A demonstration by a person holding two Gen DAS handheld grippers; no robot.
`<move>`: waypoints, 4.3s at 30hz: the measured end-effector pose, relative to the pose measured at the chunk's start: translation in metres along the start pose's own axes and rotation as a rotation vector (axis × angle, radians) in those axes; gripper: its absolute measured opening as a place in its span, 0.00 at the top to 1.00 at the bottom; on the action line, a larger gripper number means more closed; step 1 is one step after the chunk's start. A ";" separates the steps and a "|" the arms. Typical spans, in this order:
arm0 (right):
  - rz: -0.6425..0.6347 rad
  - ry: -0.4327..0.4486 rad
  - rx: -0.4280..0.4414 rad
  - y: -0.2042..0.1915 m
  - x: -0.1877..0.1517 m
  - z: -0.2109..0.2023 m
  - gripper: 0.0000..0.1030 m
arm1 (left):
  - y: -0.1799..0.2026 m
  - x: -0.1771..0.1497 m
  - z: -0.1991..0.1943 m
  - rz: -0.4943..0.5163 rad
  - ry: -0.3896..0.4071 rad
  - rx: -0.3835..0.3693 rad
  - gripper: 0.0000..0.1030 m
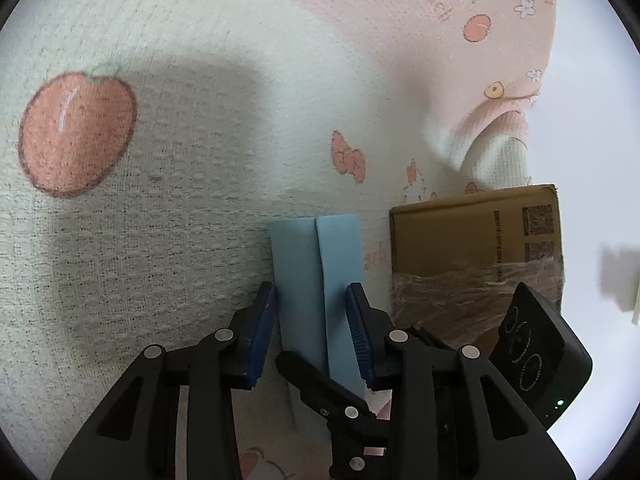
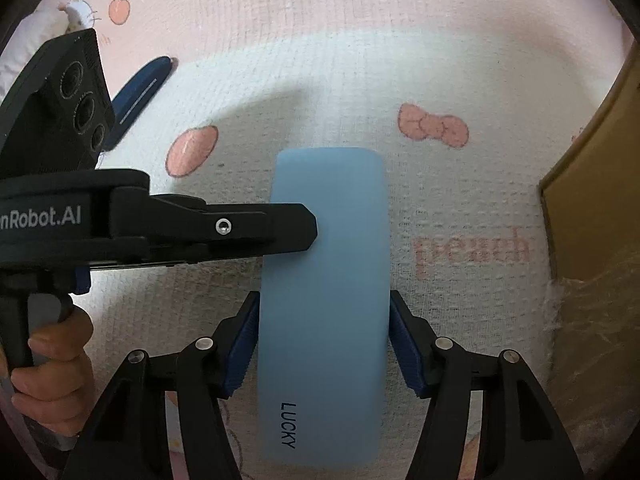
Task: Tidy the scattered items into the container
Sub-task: 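Carry the light-blue LUCKY case with both grippers over the box, then lower the LUCKY case into the box and open both grippers, then withdraw both grippers from the box toward the dark-blue glasses case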
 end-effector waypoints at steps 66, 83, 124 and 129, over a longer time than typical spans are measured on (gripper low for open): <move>0.339 0.088 -0.133 0.212 0.072 -0.179 0.43 | 0.331 -0.031 0.067 0.684 -0.055 -0.133 0.72; 0.354 -0.274 0.006 0.202 0.015 -0.124 0.43 | 0.293 -0.007 0.071 0.838 0.033 0.198 0.70; -0.146 0.375 -0.526 0.072 0.126 -0.179 0.21 | 0.170 0.041 -0.094 0.488 0.396 0.076 0.40; -0.147 0.339 -0.308 0.032 0.128 -0.127 0.21 | 0.113 0.042 -0.114 0.431 0.398 0.143 0.40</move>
Point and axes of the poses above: each gripper's, at about its wrist camera, not at the fingertips, and z roughly the way its jaws point, y to its right, x to its top, the point moved 9 cm from there along z, roughly the way its jaws point, and after that the axes turned 14 degrees about y, right-handed, at the moved point
